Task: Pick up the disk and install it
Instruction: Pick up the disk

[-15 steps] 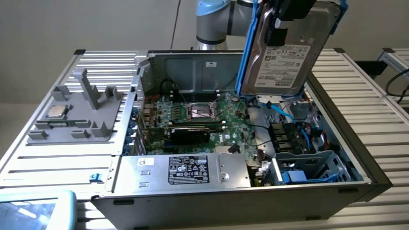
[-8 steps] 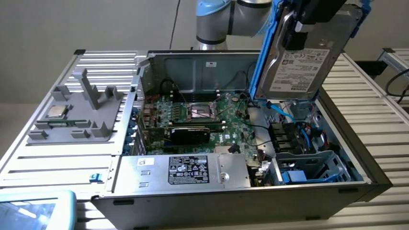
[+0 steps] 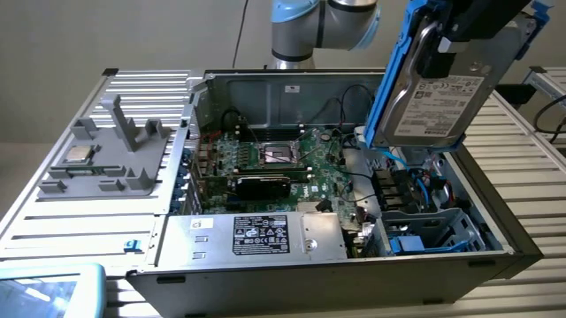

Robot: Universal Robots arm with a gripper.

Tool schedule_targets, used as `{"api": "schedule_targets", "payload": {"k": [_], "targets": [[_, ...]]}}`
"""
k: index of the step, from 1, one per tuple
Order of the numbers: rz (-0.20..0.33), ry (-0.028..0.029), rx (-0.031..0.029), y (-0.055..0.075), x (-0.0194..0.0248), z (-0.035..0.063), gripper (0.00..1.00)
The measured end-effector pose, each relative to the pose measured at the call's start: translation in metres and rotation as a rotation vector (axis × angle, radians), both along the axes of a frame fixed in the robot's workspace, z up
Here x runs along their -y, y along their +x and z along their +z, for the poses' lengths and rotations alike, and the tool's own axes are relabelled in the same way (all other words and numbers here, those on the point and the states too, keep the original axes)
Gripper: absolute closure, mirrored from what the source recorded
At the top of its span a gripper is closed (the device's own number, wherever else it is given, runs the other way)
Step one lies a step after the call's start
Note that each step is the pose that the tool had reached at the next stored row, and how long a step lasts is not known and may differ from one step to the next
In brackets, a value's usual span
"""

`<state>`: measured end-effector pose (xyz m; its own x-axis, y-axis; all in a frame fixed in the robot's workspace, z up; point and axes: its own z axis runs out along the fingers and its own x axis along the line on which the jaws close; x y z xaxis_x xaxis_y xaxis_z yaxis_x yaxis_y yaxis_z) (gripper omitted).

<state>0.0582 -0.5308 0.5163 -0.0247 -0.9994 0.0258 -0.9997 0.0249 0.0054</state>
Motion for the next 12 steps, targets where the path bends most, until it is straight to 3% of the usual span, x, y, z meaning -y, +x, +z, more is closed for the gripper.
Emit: {"api": "schedule_targets", "payload": {"k": [12], "targets": [[0.000, 0.0001, 0.0039, 0.020, 0.0334, 0.0007, 0.63]]}}
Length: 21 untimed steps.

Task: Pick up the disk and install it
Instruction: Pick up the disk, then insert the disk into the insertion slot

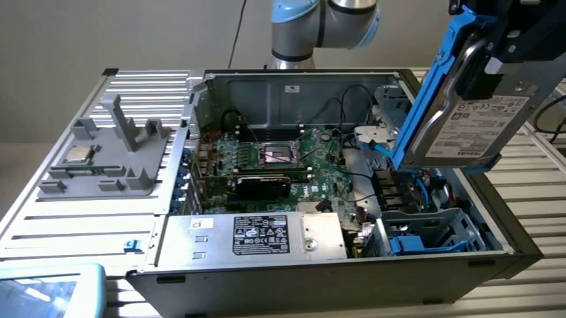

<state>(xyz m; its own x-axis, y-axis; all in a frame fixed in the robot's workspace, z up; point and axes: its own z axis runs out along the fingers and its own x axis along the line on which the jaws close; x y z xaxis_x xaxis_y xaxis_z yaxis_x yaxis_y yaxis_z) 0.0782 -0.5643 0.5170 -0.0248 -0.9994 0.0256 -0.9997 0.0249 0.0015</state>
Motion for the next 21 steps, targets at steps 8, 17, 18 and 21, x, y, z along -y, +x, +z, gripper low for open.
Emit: {"api": "schedule_targets", "payload": {"k": [8, 17, 18, 21], "targets": [[0.000, 0.0001, 0.0072, 0.013, 0.0220, 0.0000, 0.63], [0.000, 0.0015, 0.0111, 0.016, 0.0261, 0.0000, 0.63], [0.000, 0.0015, 0.0111, 0.016, 0.0261, 0.0000, 0.63], [0.000, 0.0014, 0.0111, 0.016, 0.0261, 0.0000, 0.63]]}}
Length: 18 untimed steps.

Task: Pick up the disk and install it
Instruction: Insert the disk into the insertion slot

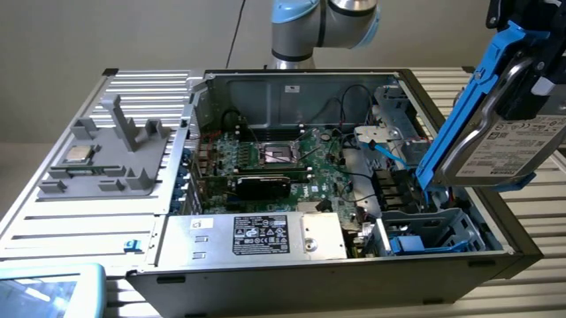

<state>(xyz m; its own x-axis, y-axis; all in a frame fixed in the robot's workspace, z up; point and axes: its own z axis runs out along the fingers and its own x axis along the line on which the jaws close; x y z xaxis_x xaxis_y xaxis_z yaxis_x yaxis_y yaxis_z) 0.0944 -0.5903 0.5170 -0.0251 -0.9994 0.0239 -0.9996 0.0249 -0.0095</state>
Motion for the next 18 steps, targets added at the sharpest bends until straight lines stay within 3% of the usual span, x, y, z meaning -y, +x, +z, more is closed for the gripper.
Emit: {"api": "schedule_targets", "payload": {"k": [6, 10, 14, 18], "targets": [[0.000, -0.0022, 0.0020, -0.001, -0.0007, -0.0003, 0.63], [0.000, -0.0020, 0.0076, -0.003, -0.0016, -0.0022, 0.63], [0.000, -0.0024, 0.0217, -0.005, -0.0017, -0.0063, 0.63], [0.000, -0.0025, 0.0245, -0.007, -0.0025, -0.0135, 0.63]]}}
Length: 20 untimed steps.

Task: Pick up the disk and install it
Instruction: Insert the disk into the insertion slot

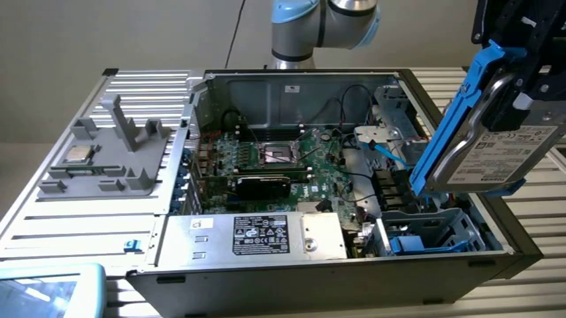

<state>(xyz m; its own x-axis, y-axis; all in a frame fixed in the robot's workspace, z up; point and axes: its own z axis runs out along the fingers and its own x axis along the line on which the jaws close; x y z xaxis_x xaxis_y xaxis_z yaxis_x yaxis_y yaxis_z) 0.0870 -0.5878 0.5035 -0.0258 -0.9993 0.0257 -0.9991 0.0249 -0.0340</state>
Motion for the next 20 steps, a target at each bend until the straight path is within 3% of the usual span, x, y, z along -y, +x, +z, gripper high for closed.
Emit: {"api": "schedule_targets", "payload": {"k": [12, 20], "targets": [[0.000, -0.0007, 0.0001, -0.003, -0.0016, -0.0218, 0.63], [0.000, -0.0009, 0.0001, -0.003, 0.0002, -0.0363, 0.63]]}}
